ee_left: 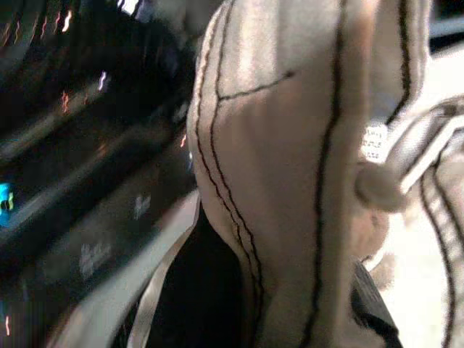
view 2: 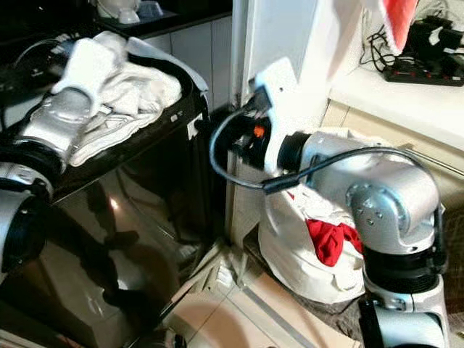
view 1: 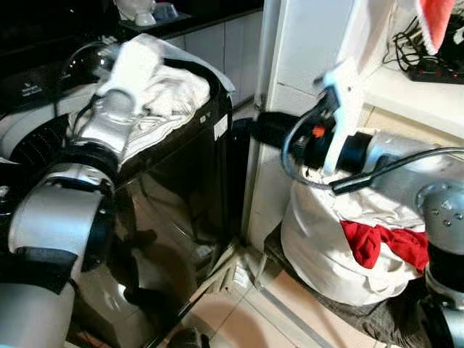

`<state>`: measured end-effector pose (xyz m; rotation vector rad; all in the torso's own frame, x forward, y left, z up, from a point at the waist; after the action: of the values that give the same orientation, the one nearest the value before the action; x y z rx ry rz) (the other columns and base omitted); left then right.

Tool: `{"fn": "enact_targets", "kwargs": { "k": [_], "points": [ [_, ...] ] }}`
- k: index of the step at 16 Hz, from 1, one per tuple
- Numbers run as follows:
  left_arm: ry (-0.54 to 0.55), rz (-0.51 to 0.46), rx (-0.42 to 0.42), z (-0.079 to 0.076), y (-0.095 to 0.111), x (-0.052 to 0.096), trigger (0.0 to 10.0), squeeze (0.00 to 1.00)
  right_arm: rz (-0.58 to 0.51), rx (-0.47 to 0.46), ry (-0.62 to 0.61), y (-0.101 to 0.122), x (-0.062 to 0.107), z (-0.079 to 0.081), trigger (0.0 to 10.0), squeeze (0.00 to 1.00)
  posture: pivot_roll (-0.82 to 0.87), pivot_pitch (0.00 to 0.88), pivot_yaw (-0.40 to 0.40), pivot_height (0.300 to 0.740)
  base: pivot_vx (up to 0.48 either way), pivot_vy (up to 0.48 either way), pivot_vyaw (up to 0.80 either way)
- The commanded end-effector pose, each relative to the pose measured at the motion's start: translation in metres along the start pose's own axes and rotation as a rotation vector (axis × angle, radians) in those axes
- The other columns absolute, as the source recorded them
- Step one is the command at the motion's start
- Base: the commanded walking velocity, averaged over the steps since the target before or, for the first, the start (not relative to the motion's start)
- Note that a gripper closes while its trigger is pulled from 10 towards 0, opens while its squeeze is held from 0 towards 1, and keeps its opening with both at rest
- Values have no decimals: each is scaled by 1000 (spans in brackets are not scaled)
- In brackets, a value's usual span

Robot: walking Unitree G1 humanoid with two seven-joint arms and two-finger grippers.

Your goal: Clothes washing

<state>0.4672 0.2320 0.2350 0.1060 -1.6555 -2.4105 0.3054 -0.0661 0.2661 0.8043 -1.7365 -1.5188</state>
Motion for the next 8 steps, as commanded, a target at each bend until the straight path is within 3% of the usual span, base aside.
{"fn": "enact_targets", "kwargs": {
  "k": [1,2,3,5,8],
  "points": [
    [22,100,23,3,-24,1,10000,0,8,3,6,-2,1,4,10000,0,21,0,35,740,0,0,0],
    [19,120,48,3,-28,2,10000,0,16,1,3,-4,1,5,10000,0,21,0,35,740,0,0,0],
    [-2,143,143,-1,-34,3,10000,1000,25,-7,-2,-6,1,5,10000,0,27,0,28,740,0,0,0],
    [-26,151,210,-4,-37,3,10000,1000,34,-20,-2,-8,0,7,10000,0,30,0,25,740,0,0,0],
    [-8,130,290,4,-35,3,10000,1000,47,-39,-10,-11,0,7,10000,0,26,0,27,740,0,0,0]
  ]
}}
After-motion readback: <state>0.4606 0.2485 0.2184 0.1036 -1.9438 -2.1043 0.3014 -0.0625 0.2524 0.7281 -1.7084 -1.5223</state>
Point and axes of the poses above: a point about 5 cm out from each wrist's last joint towards the gripper, its own x axis pointing back from the gripper into the wrist, its own y axis along the axis of the wrist's last joint, z = x × y, the point moved 5 cm from there along -x, pointing out of the wrist towards the gripper, and after that the axes turned 9 degrees about x, right-handed, at the moved point
